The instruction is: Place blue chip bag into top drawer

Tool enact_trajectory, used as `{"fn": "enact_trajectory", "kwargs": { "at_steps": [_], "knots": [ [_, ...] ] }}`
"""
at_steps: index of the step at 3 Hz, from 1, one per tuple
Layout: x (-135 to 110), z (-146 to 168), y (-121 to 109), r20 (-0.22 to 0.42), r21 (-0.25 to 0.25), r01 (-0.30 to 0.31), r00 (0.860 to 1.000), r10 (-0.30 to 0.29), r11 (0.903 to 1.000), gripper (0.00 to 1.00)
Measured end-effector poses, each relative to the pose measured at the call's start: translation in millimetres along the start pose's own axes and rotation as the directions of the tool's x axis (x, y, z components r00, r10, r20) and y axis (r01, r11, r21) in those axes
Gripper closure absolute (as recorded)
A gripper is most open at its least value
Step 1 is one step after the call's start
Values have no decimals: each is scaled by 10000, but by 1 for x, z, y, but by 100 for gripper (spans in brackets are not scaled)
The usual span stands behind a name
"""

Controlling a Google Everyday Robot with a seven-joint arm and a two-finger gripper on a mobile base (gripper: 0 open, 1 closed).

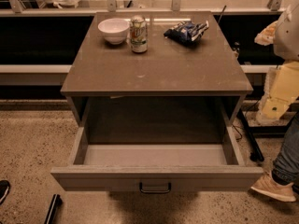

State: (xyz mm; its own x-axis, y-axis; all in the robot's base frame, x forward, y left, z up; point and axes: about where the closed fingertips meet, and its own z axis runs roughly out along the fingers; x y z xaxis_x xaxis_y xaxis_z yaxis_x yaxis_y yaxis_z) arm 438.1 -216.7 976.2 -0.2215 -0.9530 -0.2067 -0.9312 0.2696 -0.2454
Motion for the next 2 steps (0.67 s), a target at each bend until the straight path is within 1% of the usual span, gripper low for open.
{"fn": "enact_trajectory", "kwargs": {
  "at_steps": [1,2],
  "knots": [
    [0,0,0,2,2,-1,10000,1,10000,0],
    [1,-2,-16,214,329,-187,9996,180,9993,0]
  ]
}}
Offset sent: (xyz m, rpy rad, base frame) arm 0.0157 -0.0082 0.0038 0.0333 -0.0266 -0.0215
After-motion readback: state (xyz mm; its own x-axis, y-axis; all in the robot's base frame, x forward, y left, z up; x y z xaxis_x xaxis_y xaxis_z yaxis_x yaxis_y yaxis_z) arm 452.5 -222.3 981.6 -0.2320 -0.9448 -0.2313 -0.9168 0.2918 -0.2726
